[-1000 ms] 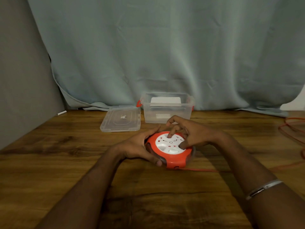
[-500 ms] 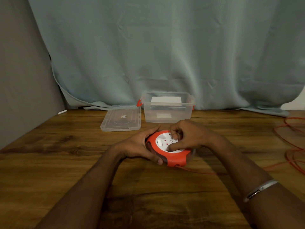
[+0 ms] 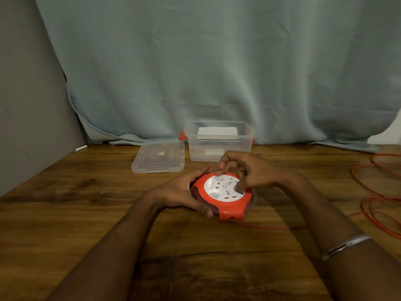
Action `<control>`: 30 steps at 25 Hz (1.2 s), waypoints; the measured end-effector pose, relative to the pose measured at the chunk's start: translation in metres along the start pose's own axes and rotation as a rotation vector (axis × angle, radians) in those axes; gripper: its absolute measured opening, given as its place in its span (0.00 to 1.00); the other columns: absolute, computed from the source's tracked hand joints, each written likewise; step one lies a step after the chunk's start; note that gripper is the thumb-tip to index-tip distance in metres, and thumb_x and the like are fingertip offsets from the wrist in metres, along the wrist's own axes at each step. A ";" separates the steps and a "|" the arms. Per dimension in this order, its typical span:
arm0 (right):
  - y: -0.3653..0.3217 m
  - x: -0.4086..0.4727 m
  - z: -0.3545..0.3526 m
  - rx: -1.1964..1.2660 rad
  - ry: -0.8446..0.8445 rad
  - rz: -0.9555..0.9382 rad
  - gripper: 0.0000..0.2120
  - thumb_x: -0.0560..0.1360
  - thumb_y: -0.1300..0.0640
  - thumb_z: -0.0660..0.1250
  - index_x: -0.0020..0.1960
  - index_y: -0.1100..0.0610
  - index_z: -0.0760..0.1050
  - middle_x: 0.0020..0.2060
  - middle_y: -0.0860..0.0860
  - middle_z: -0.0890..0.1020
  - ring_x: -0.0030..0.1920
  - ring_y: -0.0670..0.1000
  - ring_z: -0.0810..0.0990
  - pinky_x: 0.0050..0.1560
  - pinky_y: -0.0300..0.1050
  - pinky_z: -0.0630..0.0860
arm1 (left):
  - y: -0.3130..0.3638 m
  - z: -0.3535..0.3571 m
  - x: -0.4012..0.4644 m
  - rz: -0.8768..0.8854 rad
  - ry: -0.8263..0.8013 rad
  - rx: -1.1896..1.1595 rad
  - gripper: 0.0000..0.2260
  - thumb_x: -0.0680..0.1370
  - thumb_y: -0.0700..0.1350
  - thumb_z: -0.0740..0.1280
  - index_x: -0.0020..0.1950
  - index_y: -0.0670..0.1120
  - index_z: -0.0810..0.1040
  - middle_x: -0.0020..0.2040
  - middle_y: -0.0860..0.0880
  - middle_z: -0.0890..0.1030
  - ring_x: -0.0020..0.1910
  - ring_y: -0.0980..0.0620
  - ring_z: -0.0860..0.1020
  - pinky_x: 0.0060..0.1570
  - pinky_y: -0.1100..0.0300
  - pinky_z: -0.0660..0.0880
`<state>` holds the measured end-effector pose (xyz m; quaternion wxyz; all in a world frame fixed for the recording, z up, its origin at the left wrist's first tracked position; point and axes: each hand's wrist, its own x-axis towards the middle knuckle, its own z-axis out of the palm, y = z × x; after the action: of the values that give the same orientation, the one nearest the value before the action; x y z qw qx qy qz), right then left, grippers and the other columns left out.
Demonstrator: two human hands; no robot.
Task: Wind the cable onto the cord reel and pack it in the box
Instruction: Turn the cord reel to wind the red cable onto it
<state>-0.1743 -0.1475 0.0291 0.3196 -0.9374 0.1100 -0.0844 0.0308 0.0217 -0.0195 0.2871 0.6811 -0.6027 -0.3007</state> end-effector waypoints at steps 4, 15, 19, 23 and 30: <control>0.005 -0.001 -0.001 0.006 -0.078 0.038 0.28 0.68 0.69 0.76 0.62 0.52 0.72 0.60 0.46 0.87 0.30 0.40 0.75 0.33 0.39 0.73 | -0.001 0.000 0.000 -0.004 -0.005 -0.009 0.65 0.57 0.56 0.86 0.85 0.59 0.51 0.80 0.58 0.66 0.76 0.53 0.68 0.75 0.56 0.69; -0.012 -0.002 0.010 -0.265 0.053 0.056 0.24 0.62 0.44 0.83 0.50 0.46 0.72 0.40 0.48 0.84 0.37 0.47 0.79 0.40 0.53 0.78 | -0.004 0.000 0.001 -0.005 0.003 -0.053 0.61 0.62 0.48 0.87 0.85 0.58 0.52 0.77 0.58 0.68 0.75 0.54 0.69 0.73 0.58 0.70; -0.019 -0.002 0.015 -0.383 0.081 0.072 0.20 0.64 0.43 0.81 0.45 0.49 0.74 0.37 0.45 0.82 0.37 0.46 0.78 0.39 0.49 0.74 | -0.003 0.000 0.002 -0.011 0.003 -0.047 0.59 0.64 0.45 0.86 0.85 0.58 0.51 0.75 0.57 0.68 0.72 0.56 0.71 0.69 0.62 0.72; -0.023 -0.001 0.019 -0.450 0.120 0.083 0.21 0.64 0.40 0.79 0.42 0.55 0.75 0.32 0.44 0.77 0.33 0.47 0.74 0.35 0.47 0.68 | -0.003 0.001 0.002 0.004 0.016 -0.038 0.60 0.64 0.46 0.87 0.85 0.57 0.52 0.77 0.57 0.68 0.73 0.54 0.70 0.72 0.58 0.72; -0.023 0.001 0.016 -0.337 0.146 0.090 0.14 0.70 0.46 0.79 0.38 0.51 0.76 0.31 0.46 0.81 0.34 0.45 0.81 0.33 0.45 0.73 | -0.003 0.001 0.001 0.029 -0.003 -0.041 0.61 0.58 0.53 0.87 0.85 0.56 0.57 0.76 0.59 0.71 0.72 0.58 0.72 0.73 0.57 0.73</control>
<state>-0.1659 -0.1213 0.0311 0.1528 -0.9631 0.1875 -0.1181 0.0321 0.0210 -0.0226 0.3046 0.6660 -0.6064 -0.3098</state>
